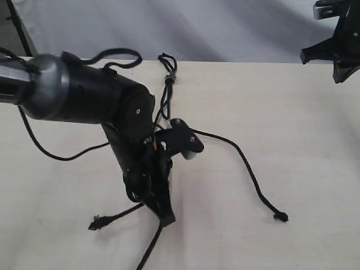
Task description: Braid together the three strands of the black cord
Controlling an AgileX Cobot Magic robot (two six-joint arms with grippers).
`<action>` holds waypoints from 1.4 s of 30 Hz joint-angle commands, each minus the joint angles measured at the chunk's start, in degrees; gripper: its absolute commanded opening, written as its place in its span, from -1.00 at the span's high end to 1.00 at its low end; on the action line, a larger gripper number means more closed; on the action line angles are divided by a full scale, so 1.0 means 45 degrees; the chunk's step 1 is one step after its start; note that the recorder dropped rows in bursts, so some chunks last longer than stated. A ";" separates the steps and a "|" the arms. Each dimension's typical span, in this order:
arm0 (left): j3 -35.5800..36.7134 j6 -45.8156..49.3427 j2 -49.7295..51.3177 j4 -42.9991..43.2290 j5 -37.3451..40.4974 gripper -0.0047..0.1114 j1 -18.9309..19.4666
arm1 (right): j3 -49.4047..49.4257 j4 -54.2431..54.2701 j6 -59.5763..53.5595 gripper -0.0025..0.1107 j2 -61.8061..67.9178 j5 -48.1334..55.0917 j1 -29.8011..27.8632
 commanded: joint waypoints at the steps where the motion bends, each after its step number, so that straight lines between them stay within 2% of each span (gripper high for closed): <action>1: 0.0048 -0.2924 -0.1694 0.2885 -0.0092 0.90 0.0459 | 0.0022 -0.0154 -0.0123 0.96 -0.0042 -0.0041 -0.0077; 3: 0.0048 -0.3654 -0.2074 0.3494 0.0307 0.90 0.1025 | 0.0022 -0.0154 -0.0123 0.96 -0.0042 -0.0041 -0.0077; 10: 0.0048 -0.3656 -0.1730 0.3356 0.0676 0.90 0.3422 | 0.0022 -0.0062 -0.0123 0.96 -0.0042 0.0108 -0.0077; 12: 0.0048 -0.3656 -0.1272 0.3356 0.0649 0.90 0.3740 | 0.0022 -0.0062 -0.0123 0.96 -0.0042 0.0108 -0.0077; 16: 0.0048 -0.3656 -0.0349 0.3384 0.0277 0.86 0.3828 | 0.0022 -0.0061 -0.0044 0.96 -0.0042 0.0143 -0.0077; 18: 0.0048 -0.3707 0.0117 0.3360 0.0253 0.62 0.3828 | 0.0022 -0.0061 -0.0038 0.96 -0.0042 0.0197 -0.0077; 21: 0.0048 -0.3707 0.0430 0.3362 0.0188 0.02 0.3828 | 0.0022 -0.0061 0.0361 0.96 -0.0042 0.0307 -0.0077; 23: 0.0048 -0.3677 0.0310 0.3469 0.0188 -0.17 0.3828 | -0.0002 0.0051 0.0711 0.96 -0.0042 0.0480 -0.0017; 25: 0.0048 -0.3656 -0.0334 0.3491 -0.0180 -0.12 0.3855 | -0.0079 0.0850 0.0766 0.96 -0.0090 0.0537 0.0283; 27: 0.0048 -0.3656 -0.1101 0.3491 -0.0653 0.10 0.4064 | -0.0217 0.1318 0.0713 0.96 -0.0153 0.0537 0.0730; 29: 0.0048 -0.3656 -0.1914 0.3491 -0.0947 0.42 0.4390 | -0.0306 0.1467 0.0713 0.96 -0.0234 0.0537 0.1404; 31: 0.0048 -0.3656 -0.2831 0.3462 -0.1290 0.86 0.4913 | -0.0306 0.1467 0.0713 0.96 -0.0286 0.0537 0.2280; 32: 0.0048 -0.3656 -0.3178 0.3433 -0.1452 0.91 0.5147 | -0.0306 0.1467 0.0713 0.96 -0.0286 0.0537 0.2659; 33: 0.0048 -0.3910 -0.3917 0.3233 -0.1618 0.89 0.5790 | -0.0306 0.1467 0.0713 0.96 -0.0257 0.0512 0.3661; 36: 0.0098 -0.4403 -0.4746 0.2919 -0.1672 0.89 0.6943 | -0.0306 0.1417 0.0767 0.94 -0.0041 0.0535 0.5643; 37: 0.0415 -0.4398 -0.4909 0.2775 -0.1898 0.89 0.7418 | -0.0306 0.1331 0.0885 0.77 0.0133 0.0597 0.6655; 38: 0.0672 -0.4366 -0.4978 0.2743 -0.2219 0.89 0.7613 | -0.0306 0.1296 0.0924 0.65 0.0244 0.0631 0.7121; 39: 0.0991 -0.4366 -0.5029 0.2780 -0.3225 0.89 0.7921 | -0.0306 0.1296 0.1319 0.40 0.0544 0.0769 0.7888; 41: 0.1085 -0.4366 -0.5029 0.2743 -0.3258 0.89 0.8230 | -0.0306 0.1478 0.1740 0.09 0.1008 0.0979 0.8919; 42: 0.1085 -0.4366 -0.5029 0.2725 -0.3228 0.89 0.8289 | -0.0246 0.1718 0.1672 0.00 0.1361 0.0979 0.9526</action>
